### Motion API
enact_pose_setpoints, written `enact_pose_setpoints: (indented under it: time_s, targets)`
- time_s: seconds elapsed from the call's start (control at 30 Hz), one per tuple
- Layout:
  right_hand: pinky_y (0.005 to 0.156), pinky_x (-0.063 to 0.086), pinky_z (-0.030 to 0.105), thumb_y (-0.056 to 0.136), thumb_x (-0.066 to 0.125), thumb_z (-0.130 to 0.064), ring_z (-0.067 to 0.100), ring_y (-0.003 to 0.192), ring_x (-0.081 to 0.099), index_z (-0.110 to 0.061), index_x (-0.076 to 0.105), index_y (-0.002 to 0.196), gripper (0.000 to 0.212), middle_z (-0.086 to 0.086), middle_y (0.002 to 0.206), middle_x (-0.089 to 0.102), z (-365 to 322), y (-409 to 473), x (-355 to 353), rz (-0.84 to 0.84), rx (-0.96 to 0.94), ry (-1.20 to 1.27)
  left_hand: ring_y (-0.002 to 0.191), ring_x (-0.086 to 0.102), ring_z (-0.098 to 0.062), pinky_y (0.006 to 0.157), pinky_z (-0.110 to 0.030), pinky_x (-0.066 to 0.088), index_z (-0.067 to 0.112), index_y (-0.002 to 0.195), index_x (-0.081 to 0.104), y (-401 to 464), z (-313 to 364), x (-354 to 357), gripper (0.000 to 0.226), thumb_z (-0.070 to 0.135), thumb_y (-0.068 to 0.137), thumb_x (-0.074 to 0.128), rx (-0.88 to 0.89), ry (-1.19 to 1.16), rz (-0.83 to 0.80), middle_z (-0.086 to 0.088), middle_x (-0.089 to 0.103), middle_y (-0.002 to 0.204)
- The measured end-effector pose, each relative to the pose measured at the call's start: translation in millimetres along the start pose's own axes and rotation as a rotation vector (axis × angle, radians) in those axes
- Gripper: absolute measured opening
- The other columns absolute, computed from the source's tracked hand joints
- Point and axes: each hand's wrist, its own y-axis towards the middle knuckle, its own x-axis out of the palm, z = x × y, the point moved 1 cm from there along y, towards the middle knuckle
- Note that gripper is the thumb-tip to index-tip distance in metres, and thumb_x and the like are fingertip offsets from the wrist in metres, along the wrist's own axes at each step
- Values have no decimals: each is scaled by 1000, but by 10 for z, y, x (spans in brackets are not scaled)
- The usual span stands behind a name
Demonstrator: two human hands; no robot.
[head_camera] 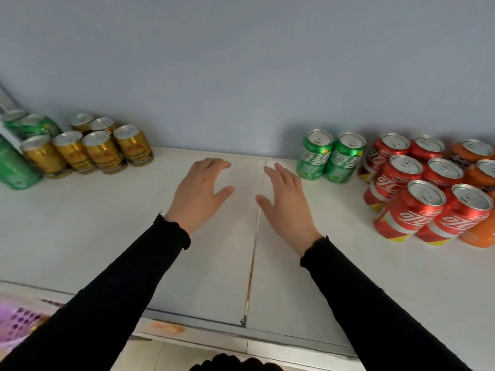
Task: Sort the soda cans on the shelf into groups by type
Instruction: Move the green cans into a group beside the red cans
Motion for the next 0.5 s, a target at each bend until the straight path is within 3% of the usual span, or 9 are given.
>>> enact_pose_setpoints:
  time_s: [0.23, 0.5]
  targets:
    - [117, 28, 35, 97, 58, -33, 27, 143, 29, -17, 40, 150, 58, 7, 158, 34, -1155, 288, 734, -117, -237, -74, 127, 47, -15, 102, -25, 37, 23, 133, 58, -610, -1133, -930, 42, 36, 93, 66, -170, 59, 95, 5, 54, 136]
    - [99, 46, 33, 93, 66, -27, 21, 122, 49, -18, 52, 139, 49, 3, 135, 55, -2787, 580, 1825, -67, -301, 150, 112, 54, -16, 93, -34, 46, 21, 126, 59, -1127, -2553, -1893, 37, 26, 92, 69, -224, 42, 238, 5, 57, 123]
